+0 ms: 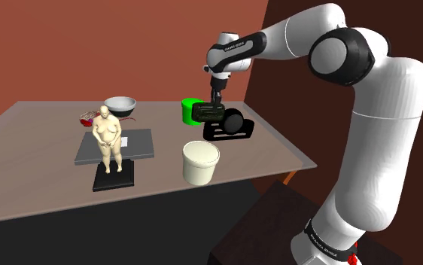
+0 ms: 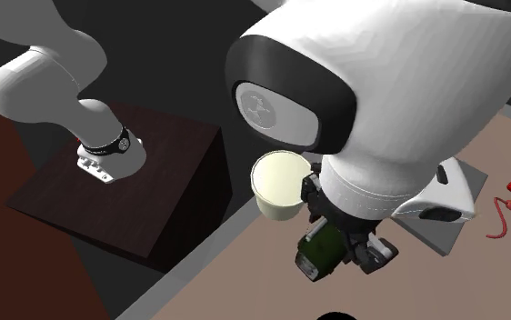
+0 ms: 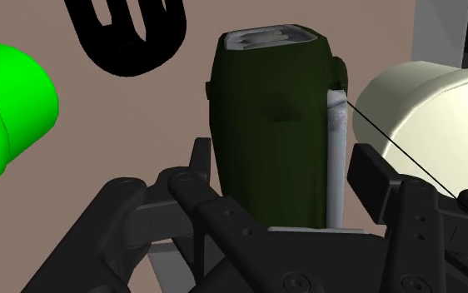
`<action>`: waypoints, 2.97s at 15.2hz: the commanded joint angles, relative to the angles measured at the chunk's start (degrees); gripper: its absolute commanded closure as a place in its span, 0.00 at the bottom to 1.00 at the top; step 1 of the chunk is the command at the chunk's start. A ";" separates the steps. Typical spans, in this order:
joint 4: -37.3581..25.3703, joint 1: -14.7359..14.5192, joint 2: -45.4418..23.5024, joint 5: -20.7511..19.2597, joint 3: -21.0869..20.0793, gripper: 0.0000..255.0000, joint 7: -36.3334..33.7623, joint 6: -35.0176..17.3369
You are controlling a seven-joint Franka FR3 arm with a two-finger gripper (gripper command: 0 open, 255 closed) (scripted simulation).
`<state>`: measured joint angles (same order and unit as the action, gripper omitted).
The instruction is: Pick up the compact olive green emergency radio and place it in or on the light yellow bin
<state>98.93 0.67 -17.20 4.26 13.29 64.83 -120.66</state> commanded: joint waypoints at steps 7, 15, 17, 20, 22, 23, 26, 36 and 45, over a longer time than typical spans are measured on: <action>5.84 -2.43 6.27 -2.00 -0.52 1.00 -3.51 0.18; 22.67 -7.54 17.99 -5.85 -3.86 1.00 -13.55 -5.10; 26.16 -8.64 20.52 -6.54 -5.03 1.00 -16.23 -6.03; 29.32 -9.49 22.16 -6.98 -6.12 1.00 -18.48 -7.49; 30.16 -9.47 21.45 -6.92 -6.10 1.00 -18.46 -9.05; 30.57 -9.47 21.07 -6.89 -6.09 1.00 -18.45 -9.82; 31.70 -9.45 19.87 -6.77 -6.05 1.00 -18.41 -12.16; 32.22 -9.45 19.22 -6.71 -6.02 0.00 -18.37 -13.32; 29.27 -9.57 23.52 -7.14 -6.24 0.00 -18.73 -6.08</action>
<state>129.13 -8.82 5.40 -2.81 7.16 46.27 -128.66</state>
